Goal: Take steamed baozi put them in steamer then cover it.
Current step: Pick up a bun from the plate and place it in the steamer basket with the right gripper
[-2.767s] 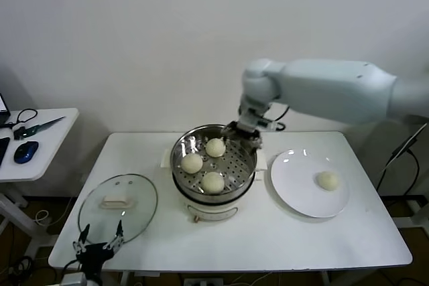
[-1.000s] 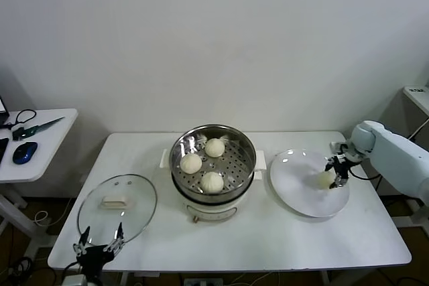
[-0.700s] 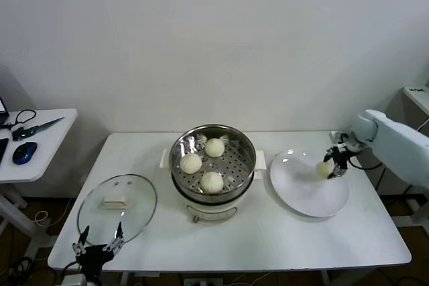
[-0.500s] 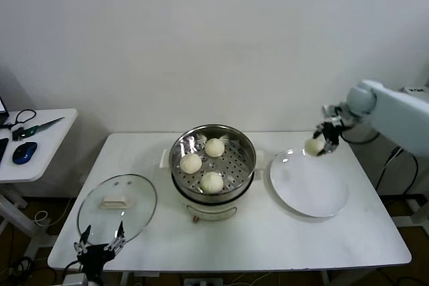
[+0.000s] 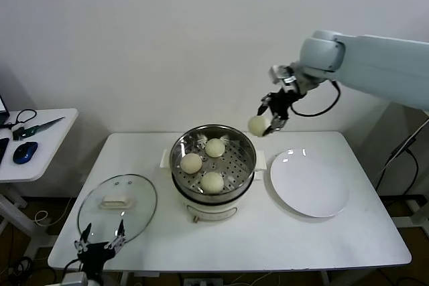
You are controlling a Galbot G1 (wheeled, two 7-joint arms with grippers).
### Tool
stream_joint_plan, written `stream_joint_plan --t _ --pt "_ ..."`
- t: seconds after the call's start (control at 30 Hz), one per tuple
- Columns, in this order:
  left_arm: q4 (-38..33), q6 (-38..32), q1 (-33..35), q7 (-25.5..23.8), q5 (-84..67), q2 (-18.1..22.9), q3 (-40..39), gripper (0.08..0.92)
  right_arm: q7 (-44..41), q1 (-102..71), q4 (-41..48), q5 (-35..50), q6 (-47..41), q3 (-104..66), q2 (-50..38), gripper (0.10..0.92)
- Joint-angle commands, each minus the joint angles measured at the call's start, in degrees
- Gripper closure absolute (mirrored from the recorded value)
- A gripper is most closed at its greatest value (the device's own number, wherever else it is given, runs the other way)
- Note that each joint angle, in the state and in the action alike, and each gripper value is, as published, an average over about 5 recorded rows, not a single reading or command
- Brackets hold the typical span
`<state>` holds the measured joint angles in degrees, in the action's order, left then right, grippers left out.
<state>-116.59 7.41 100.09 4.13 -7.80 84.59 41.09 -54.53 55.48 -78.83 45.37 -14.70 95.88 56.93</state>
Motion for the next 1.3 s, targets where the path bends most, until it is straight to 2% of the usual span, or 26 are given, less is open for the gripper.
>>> stream_joint_plan --t 0.03,0.5,0.87,0.97,1.13,1.3 --pt "-0.3 0.1 0.1 0.0 -0.1 0.1 0.1 0.177 7.7 -5.5 -4.6 3.7 -6.1 0.8 7.1 0.372" --pt "0.4 0.1 -0.2 0.0 -0.4 0.0 0.0 0.177 11.5 -16.5 -0.2 -6.2 -8.2 -1.0 7.6 0.372" --pt "0.6 0.0 -0.5 0.0 -0.5 -0.1 0.1 0.177 14.0 -19.7 2.1 -8.0 -9.6 -4.0 8.3 0.371" --pt "0.5 0.0 -0.5 0.1 -0.5 -0.1 0.1 0.177 14.1 -19.6 2.3 -8.1 -9.5 -4.3 8.4 0.334" --pt "0.0 0.0 -0.5 0.1 -0.8 -0.2 0.2 0.177 11.7 -17.1 1.7 -7.1 -7.4 -4.9 7.4 0.221" --pt "-0.8 -0.2 -0.5 0.3 -1.7 -0.4 0.6 0.177 6.4 -10.2 1.3 -0.5 -3.7 -5.3 3.5 0.203"
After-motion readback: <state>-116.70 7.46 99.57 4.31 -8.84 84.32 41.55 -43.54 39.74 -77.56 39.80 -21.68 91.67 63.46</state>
